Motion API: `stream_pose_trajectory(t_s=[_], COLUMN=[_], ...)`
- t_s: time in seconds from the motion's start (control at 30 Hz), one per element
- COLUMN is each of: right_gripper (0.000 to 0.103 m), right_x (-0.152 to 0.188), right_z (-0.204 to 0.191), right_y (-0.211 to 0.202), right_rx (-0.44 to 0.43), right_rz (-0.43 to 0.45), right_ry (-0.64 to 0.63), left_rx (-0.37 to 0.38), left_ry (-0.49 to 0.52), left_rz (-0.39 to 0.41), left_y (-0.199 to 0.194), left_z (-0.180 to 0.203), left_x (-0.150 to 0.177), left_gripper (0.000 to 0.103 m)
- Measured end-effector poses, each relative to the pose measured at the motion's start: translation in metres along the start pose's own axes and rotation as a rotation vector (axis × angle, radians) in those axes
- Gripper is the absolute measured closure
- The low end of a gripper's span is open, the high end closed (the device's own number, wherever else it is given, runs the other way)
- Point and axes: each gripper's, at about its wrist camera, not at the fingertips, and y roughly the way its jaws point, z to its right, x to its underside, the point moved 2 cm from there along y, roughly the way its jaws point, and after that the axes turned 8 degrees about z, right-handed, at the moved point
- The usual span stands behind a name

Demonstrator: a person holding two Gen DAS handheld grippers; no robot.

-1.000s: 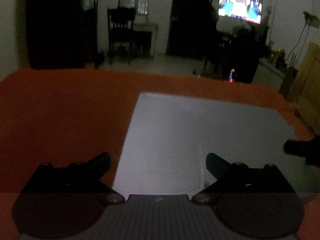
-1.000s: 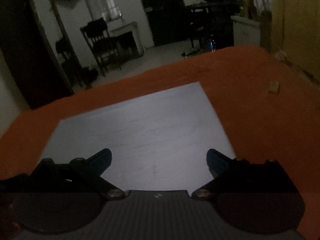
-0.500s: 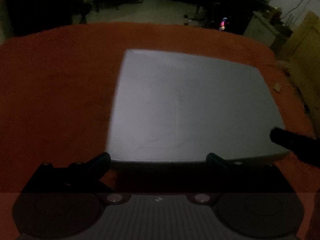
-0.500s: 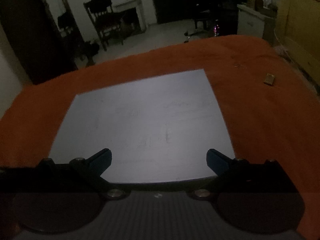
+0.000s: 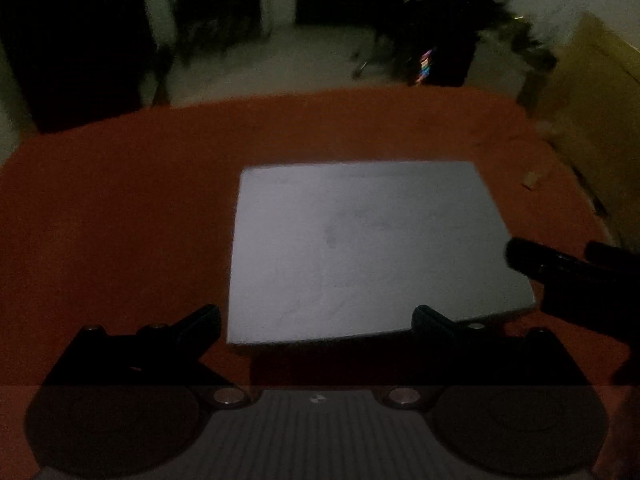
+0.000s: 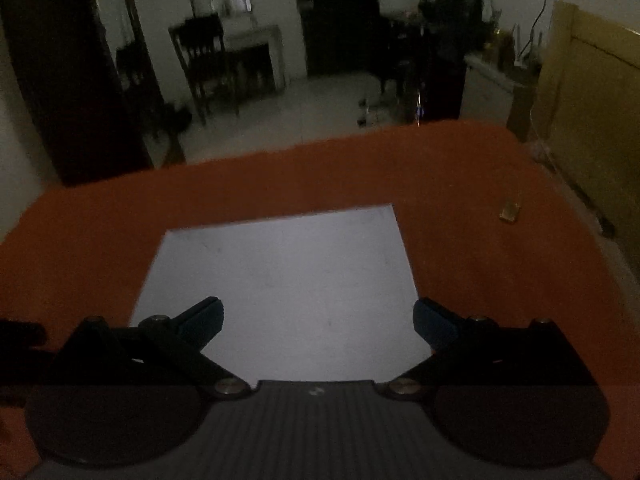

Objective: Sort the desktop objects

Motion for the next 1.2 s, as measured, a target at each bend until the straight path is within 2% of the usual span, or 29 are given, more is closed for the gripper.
stream_pose_trajectory(t_s=[0.03, 0.1, 0.2, 0.27, 0.3, 0.37, 0.43, 0.5, 0.53, 0.6, 0.7, 0.77, 0.8, 0.87, 1.0, 1.07, 1.2], right_gripper=[0.0, 0.0, 0.0, 0.0, 0.0, 0.0, 0.0, 0.0, 0.0, 0.0, 0.0, 0.0, 0.0, 0.0, 0.0, 0.0, 0.0], right_x=[0.008, 0.028, 0.054, 0.064, 0.067, 0.07, 0.073, 0.072, 0.073, 0.075, 0.086, 0.087, 0.088, 0.094, 0.106, 0.113, 0.117], right_z=[-0.001, 0.009, 0.017, 0.021, 0.019, 0.012, 0.006, 0.008, 0.008, 0.006, -0.001, -0.006, -0.006, -0.003, 0.008, 0.014, 0.019], right_y=[-0.004, -0.009, -0.013, -0.018, -0.027, -0.04, -0.049, -0.059, -0.067, -0.086, -0.107, -0.11, -0.11, -0.102, -0.086, -0.077, -0.064], right_rx=[-0.021, -0.021, -0.021, -0.031, -0.03, 0.012, 0.061, 0.104, 0.09, 0.051, 0.084, 0.12, 0.111, 0.057, -0.018, -0.001, 0.072], right_rz=[0.004, -0.001, -0.13, -0.13, -0.084, -0.006, 0.051, 0.099, 0.119, 0.153, 0.179, 0.187, 0.184, 0.129, 0.002, -0.048, -0.084], right_ry=[-0.009, 0.065, 0.197, 0.245, 0.245, 0.166, 0.095, 0.094, 0.111, 0.144, 0.067, 0.004, 0.005, 0.031, 0.098, 0.105, 0.055], left_rx=[-0.021, -0.064, -0.032, -0.033, -0.065, -0.089, -0.069, -0.046, -0.047, -0.082, -0.119, -0.117, -0.108, -0.09, -0.038, -0.018, -0.031], left_ry=[-0.008, -0.023, -0.091, -0.17, -0.18, -0.125, -0.086, -0.048, -0.015, 0.032, 0.048, 0.056, 0.076, 0.071, -0.021, -0.044, -0.023], left_rz=[0.048, 0.142, 0.044, 0.128, 0.193, 0.251, 0.245, 0.245, 0.261, 0.291, 0.317, 0.32, 0.298, 0.267, 0.152, 0.118, 0.121], left_y=[-0.002, -0.005, 0.003, -0.01, -0.016, -0.022, -0.025, -0.03, -0.035, -0.049, -0.064, -0.075, -0.076, -0.073, -0.056, -0.044, -0.039], left_z=[-0.005, -0.014, -0.027, -0.035, -0.035, -0.025, -0.015, -0.005, -0.001, 0.006, 0.01, 0.009, 0.012, 0.01, 0.007, 0.006, 0.007], left_x=[0.013, 0.038, 0.055, 0.066, 0.071, 0.081, 0.092, 0.107, 0.114, 0.119, 0.111, 0.109, 0.108, 0.106, 0.117, 0.123, 0.126], left_gripper=[0.0, 0.0, 0.0, 0.0, 0.0, 0.0, 0.0, 0.0, 0.0, 0.0, 0.0, 0.0, 0.0, 0.001, 0.001, 0.001, 0.001])
